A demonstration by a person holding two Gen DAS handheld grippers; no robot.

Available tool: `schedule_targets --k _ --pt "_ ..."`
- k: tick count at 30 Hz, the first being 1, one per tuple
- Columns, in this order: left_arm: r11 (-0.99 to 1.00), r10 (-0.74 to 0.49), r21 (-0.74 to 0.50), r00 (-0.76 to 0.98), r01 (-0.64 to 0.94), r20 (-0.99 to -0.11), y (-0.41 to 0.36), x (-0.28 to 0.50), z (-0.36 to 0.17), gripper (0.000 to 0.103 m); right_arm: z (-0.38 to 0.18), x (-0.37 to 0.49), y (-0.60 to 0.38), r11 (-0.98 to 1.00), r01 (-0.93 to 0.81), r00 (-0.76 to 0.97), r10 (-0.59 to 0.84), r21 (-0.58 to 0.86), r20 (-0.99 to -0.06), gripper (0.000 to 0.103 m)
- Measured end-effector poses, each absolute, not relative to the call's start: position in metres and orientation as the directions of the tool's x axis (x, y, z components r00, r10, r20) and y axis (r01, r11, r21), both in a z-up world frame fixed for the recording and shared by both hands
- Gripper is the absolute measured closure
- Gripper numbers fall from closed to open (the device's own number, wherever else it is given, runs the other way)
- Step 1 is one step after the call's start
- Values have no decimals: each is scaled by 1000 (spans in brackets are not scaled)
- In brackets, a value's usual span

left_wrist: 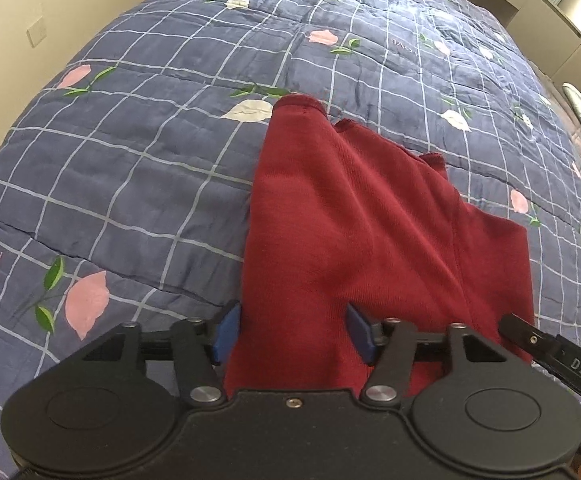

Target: Fold small clothes

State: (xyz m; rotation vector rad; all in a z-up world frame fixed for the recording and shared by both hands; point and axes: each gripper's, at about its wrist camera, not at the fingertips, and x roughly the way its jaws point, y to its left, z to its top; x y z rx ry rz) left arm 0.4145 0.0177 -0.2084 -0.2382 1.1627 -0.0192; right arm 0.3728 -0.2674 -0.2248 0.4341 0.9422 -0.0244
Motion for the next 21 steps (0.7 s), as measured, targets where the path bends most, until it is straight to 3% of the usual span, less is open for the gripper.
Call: schedule_targets --k 3,5,9,13,15,21 --pt "979 -115 -172 400 -110 -909 16 412 -205 25 -217 366 -270 920 205 610 146 333 -779 26" --pt "982 -99 -155 404 -108 -909 16 411 -201 22 -208 360 -271 926 194 631 135 324 -764 16" --pt "983 -92 -149 417 -105 -904 17 405 -188 11 -184 350 -271 930 180 665 126 321 -736 10" --pt "984 -84 -144 437 -106 -895 21 396 -160 9 -144 336 -270 930 178 697 112 322 -709 5" --pt "984 -88 -148 454 -99 -886 22 388 -138 4 -112 319 -269 931 172 731 99 323 -675 0" --pt "991 -101 -132 539 -19 -836 22 350 -58 1 -33 259 -268 940 152 792 69 305 -607 0"
